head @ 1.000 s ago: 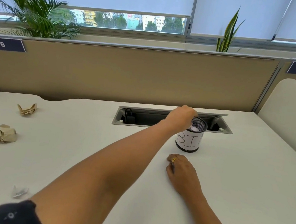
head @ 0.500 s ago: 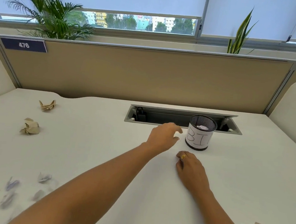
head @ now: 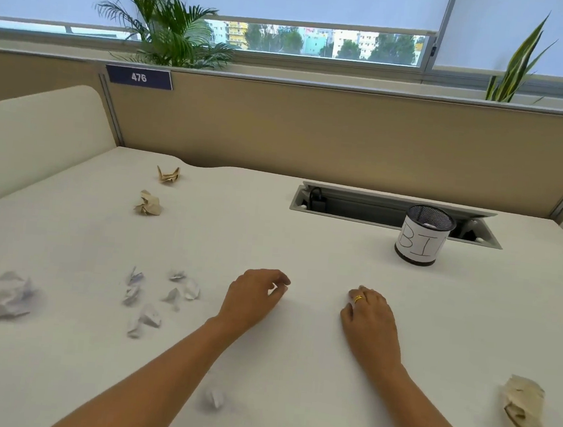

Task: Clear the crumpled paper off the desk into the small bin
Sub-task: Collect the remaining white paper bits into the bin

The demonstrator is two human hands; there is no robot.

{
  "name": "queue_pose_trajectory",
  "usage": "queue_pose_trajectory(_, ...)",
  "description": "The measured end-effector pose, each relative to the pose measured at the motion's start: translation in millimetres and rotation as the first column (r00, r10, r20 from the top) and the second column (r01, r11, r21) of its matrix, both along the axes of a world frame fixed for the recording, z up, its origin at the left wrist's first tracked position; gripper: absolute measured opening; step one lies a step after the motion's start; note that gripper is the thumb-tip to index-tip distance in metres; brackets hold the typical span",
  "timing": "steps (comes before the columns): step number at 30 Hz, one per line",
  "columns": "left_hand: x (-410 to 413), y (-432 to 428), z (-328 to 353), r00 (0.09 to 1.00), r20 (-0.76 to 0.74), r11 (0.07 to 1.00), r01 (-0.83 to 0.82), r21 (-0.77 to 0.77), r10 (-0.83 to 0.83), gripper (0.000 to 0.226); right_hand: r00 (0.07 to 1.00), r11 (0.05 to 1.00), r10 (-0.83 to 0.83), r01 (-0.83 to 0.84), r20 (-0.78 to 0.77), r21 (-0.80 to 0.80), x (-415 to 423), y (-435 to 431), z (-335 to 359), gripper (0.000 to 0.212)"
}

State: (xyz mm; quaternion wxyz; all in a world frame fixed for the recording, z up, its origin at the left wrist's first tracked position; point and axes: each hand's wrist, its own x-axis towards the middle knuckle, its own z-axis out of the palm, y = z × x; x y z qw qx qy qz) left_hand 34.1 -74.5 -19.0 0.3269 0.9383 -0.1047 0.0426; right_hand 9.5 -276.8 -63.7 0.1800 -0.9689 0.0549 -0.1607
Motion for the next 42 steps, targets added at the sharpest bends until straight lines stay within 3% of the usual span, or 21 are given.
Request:
queue_pose_trajectory(4,-46.5,46.9,-6.2,0.992,0.077,0.995,-0.093,-0.034,0.096,0.017,0.99,0.99,0.14,-0.14,-0.026,0.0,-31.5,29.7,3.7,0.03)
queue_pose_trajectory(8,-85.4,85.9,-13.7,0.967,0.162,0.98,-0.191,-0.051,0.197,0.023,0.948,0.955,0.296,-0.293,0.119,-0.043,-66.4,60.8,12.2,0.016)
queue_pose_trajectory(12,-112.8,106.5,-24.8,0.979,0.08,0.983,-0.186,-0.014,0.186,0.028,0.902,0.896,0.431,-0.429,0.01,0.111,-93.6,98.3,6.3,0.035)
queue_pose_trajectory(19,-129.1,116.6,-36.9,0.98,-0.001,0.975,-0.196,0.108,0.197,0.037,0.839,0.847,0.531,-0.53,-0.117,0.05,-114.0,144.0,2.5,0.064)
queue_pose_trajectory(27,-136.4,118.0,-48.6,0.971,0.086,0.954,-0.236,0.183,0.223,0.037,0.739,0.763,0.608,-0.644,-0.29,-0.043,-115.4,166.3,3.4,0.047)
queue_pose_trajectory(34,-134.1,114.1,-51.6,0.965,0.132,0.941,-0.251,0.227,0.226,0.037,0.608,0.636,0.699,-0.769,-0.376,-0.061,-118.5,137.9,13.9,0.055)
queue_pose_trajectory(42,-136.1,110.0,-49.4,0.961,0.158,0.94,-0.259,0.22,0.228,0.035,0.705,0.708,0.675,-0.702,-0.215,-0.079,-107.3,123.5,10.4,0.031)
